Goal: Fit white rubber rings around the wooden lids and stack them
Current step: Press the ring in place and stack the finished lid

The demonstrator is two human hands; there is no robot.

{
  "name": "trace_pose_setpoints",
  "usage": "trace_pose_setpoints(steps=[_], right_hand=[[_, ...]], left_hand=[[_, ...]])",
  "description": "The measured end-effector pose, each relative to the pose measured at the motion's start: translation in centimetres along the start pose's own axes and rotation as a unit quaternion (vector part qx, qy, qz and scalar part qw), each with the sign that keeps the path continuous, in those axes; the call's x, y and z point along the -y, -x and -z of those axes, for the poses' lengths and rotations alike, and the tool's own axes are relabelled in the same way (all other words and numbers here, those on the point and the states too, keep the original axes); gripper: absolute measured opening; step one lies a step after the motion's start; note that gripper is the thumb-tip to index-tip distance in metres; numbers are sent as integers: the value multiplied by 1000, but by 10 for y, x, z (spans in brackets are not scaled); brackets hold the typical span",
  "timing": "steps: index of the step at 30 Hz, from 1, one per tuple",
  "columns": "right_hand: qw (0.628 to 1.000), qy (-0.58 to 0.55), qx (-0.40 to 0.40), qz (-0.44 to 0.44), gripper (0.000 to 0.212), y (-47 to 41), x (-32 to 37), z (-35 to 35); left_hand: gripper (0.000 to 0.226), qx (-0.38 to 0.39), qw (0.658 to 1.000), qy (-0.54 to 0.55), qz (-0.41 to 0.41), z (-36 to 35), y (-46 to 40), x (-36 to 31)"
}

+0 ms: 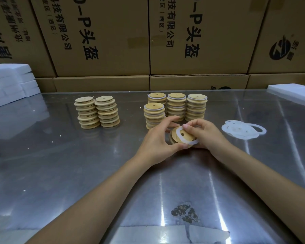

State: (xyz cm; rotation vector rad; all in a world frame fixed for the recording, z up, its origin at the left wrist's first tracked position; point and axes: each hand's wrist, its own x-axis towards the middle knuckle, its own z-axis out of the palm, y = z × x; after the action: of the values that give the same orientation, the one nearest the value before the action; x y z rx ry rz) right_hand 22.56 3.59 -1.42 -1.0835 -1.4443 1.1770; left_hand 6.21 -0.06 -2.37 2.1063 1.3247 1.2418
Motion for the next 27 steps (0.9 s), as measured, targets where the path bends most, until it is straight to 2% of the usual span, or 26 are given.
trace_pose_setpoints(steps=[5,10,17,23,27], right_hand=[[998,-2,-57,36,10,-2,-2,-1],[996,-37,-60,46,14,-1,-1,-2],[996,-6,-32,83,16,2,-1,-6],[993,29,-43,102,15,2,-3,-5],[992,40,-34,115,13,2,-5,-7]], left_hand=[[75,36,996,68,51,0,-1,-4],[52,-31,985,107,128,2,-3,-5],[21,-111,983,109,99,3,-7,3],[16,-123,978,142,91,4,-6,5],[18,-149,978,134,54,5,-5,2]])
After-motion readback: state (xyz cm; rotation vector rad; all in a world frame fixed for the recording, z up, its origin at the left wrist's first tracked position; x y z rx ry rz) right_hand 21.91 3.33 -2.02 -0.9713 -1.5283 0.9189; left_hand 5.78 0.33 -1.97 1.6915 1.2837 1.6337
